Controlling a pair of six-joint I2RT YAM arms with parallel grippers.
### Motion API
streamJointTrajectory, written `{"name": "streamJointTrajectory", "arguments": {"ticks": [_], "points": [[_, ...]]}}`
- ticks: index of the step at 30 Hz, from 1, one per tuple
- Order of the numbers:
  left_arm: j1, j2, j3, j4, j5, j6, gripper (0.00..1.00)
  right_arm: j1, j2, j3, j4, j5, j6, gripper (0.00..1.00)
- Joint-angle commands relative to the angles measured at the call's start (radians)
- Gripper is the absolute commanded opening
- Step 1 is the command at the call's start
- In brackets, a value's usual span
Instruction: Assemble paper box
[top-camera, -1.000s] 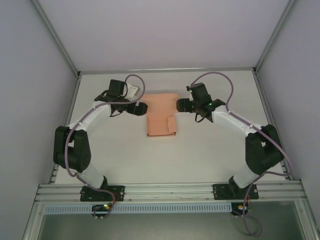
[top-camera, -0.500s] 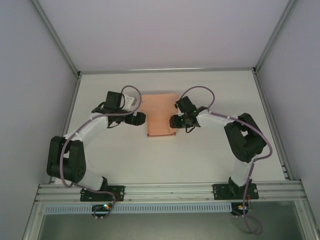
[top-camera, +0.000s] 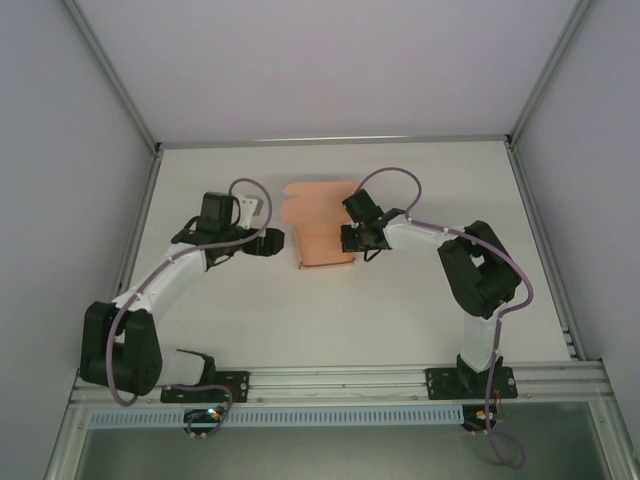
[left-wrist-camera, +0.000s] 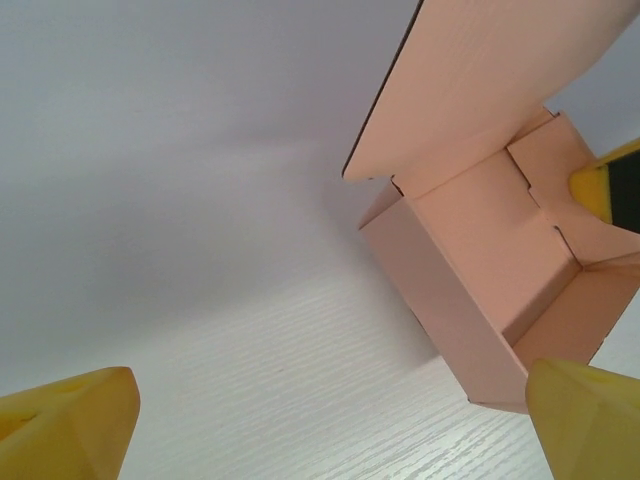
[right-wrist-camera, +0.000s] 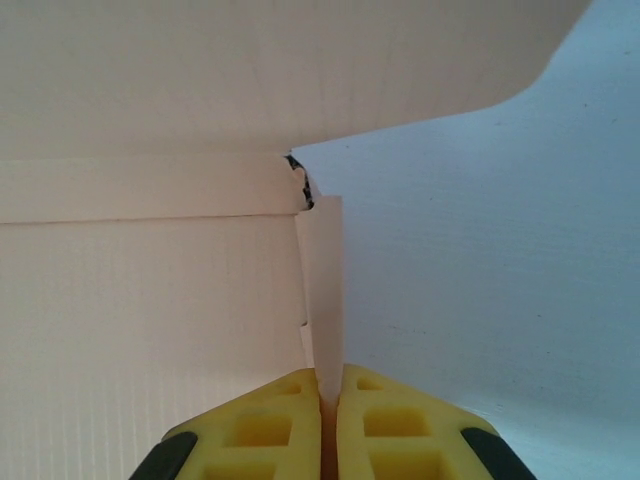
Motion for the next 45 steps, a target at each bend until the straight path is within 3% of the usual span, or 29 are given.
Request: {"name": "streamJointTrajectory", "arguments": {"ticks": [1,8,11,14,16,20,24,27,33,39,45], "points": [[0.024,-0.048,-0.021,0.005,-0.054,-0.052,1.00,0.004,0.065,0.006,-0.121,0.061,-0.030,0.10],[0.090,-0.112,-0.072,-0.004,-0.062,-0.102,1.00,0.015,0.078,0.014,-0.156,0.065,-0.050,0.15],[0.100,-0.130,-0.090,0.008,-0.057,-0.116,1.00,0.023,0.069,0.009,-0.157,0.079,-0.057,0.11],[0.112,-0.131,-0.104,0.026,-0.057,-0.146,1.00,0.024,0.066,0.010,-0.156,0.086,-0.059,0.00],[0.121,-0.130,-0.113,0.041,-0.061,-0.168,1.00,0.028,0.035,-0.012,-0.105,0.090,-0.056,0.00],[0.184,-0.117,-0.170,0.150,-0.025,-0.283,1.00,0.024,-0.126,-0.095,0.099,-0.041,-0.062,0.00],[0.228,-0.080,-0.222,0.346,0.185,-0.388,1.00,0.005,-0.278,-0.152,0.326,-0.334,-0.022,0.00],[0.201,-0.046,-0.212,0.416,0.237,-0.413,1.00,0.008,-0.332,-0.161,0.467,-0.489,0.030,0.00],[0.065,0.038,-0.119,0.516,0.292,-0.418,1.00,0.036,-0.305,-0.145,0.630,-0.624,0.124,0.00],[0.014,0.071,-0.083,0.691,0.419,-0.489,1.00,0.044,-0.254,-0.110,0.585,-0.627,0.131,0.00],[-0.002,0.047,-0.049,0.616,0.395,-0.457,1.00,0.076,-0.233,-0.058,0.388,-0.480,0.032,0.00]]}}
